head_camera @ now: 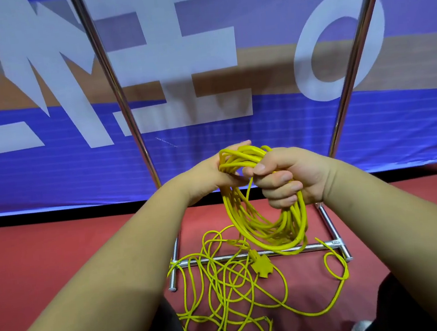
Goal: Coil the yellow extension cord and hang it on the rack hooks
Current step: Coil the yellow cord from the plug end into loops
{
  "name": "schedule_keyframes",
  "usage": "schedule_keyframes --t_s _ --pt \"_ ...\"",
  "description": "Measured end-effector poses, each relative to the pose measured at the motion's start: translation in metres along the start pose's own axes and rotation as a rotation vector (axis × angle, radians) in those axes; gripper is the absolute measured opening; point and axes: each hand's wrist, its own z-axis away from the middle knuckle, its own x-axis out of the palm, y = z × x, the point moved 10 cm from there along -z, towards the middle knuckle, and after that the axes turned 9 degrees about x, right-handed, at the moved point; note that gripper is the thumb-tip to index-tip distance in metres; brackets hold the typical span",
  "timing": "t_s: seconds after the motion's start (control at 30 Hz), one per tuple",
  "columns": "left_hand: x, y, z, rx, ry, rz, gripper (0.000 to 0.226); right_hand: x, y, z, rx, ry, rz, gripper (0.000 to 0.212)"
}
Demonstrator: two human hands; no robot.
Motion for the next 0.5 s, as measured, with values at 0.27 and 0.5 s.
schedule_keyframes --t_s 0.27,0.5 --pt "0.019 -0.009 0.001 -0.060 -0.134 -0.095 0.025 -0.010 0.008 0.008 0.101 0.092 0.030 0.021" --pt "-0.023 0.000 -0.011 -0.050 0.162 -0.250 0.030 -0.031 -0.005 0.015 0.063 0.370 0.088 0.016"
